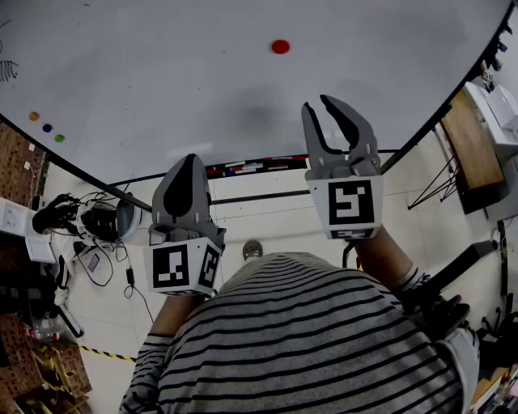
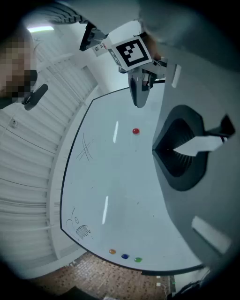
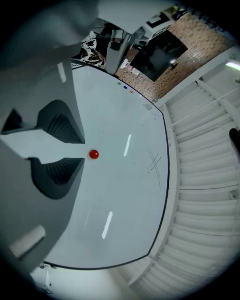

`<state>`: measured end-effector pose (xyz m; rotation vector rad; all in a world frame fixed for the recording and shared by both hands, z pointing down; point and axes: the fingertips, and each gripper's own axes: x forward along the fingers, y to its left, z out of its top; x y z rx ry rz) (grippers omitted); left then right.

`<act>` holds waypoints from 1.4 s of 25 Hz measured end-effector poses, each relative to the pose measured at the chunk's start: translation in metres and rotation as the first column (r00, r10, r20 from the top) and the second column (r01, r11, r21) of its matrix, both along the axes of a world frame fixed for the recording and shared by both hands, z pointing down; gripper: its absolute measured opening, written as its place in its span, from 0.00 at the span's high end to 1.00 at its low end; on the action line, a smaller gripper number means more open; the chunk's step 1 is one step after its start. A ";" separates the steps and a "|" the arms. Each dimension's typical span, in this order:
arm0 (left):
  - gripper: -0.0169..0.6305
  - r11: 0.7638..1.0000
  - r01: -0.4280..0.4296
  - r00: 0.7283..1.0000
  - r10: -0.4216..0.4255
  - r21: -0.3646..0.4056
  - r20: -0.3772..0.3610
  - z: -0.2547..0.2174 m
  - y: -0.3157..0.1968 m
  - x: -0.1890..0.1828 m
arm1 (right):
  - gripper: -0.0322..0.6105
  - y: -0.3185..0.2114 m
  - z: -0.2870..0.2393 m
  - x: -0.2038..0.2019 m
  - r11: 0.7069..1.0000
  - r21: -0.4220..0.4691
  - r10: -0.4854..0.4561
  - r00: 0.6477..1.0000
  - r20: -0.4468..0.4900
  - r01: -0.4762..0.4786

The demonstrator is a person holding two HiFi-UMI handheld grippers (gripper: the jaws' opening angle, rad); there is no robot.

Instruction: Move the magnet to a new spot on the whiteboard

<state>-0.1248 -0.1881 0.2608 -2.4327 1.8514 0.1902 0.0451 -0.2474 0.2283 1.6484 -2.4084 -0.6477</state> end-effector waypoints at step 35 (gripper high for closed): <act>0.95 1.000 0.009 1.000 -0.009 0.009 0.009 -0.010 -0.041 -0.025 | 0.76 -0.020 -0.014 -0.006 0.993 0.044 0.111 0.994 -0.014 -0.111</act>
